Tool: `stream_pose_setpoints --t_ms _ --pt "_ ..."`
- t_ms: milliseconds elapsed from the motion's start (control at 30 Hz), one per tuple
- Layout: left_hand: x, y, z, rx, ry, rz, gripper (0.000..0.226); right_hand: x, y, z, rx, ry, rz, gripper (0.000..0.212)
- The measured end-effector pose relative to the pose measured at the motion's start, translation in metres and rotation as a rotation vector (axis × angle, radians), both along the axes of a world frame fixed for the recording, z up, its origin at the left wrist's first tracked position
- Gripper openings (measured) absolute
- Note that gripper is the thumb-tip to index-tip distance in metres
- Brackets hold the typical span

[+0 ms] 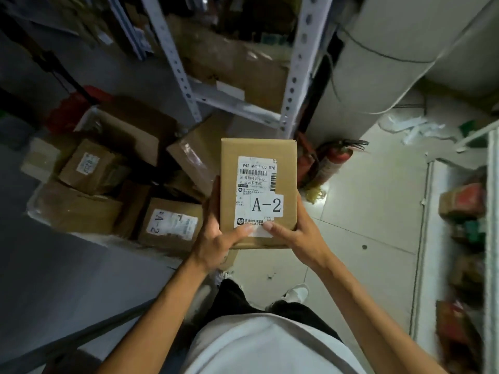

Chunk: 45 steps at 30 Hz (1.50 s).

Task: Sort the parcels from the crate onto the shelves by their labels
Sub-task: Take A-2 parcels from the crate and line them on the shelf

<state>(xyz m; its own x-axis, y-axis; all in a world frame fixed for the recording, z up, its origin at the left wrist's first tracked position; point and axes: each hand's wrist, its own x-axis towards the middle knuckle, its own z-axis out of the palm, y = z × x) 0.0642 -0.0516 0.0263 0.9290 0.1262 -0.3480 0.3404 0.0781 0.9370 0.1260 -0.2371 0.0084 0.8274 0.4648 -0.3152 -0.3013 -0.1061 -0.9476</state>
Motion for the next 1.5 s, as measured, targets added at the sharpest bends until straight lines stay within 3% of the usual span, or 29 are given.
stream_pose_setpoints --t_ms 133,333,500,700,900,1233,1500 --pt "0.022 -0.085 0.008 -0.079 0.010 -0.216 0.069 -0.011 -0.091 0.008 0.002 -0.018 -0.201 0.092" --pt "0.070 -0.231 0.015 -0.021 -0.092 -0.628 0.107 -0.043 -0.232 0.027 -0.080 -0.109 -0.597 0.085" --pt "0.095 -0.351 0.029 -0.084 -0.140 -0.979 0.116 -0.083 -0.327 0.040 -0.133 -0.114 -0.951 0.082" --pt "0.110 -0.445 0.038 -0.123 -0.155 -1.299 0.111 -0.112 -0.378 0.052 -0.146 -0.074 -1.259 0.057" --pt "0.131 -0.512 0.037 -0.140 -0.128 -1.584 0.108 -0.116 -0.401 0.051 -0.205 -0.056 -1.529 0.051" --pt "0.144 -0.606 0.038 -0.178 -0.059 -1.941 0.075 -0.124 -0.435 0.065 -0.523 -0.149 -1.806 0.070" --pt "0.114 -0.700 0.021 -0.196 -0.003 -2.055 0.086 -0.156 -0.509 0.056 -0.555 -0.026 -1.831 0.085"
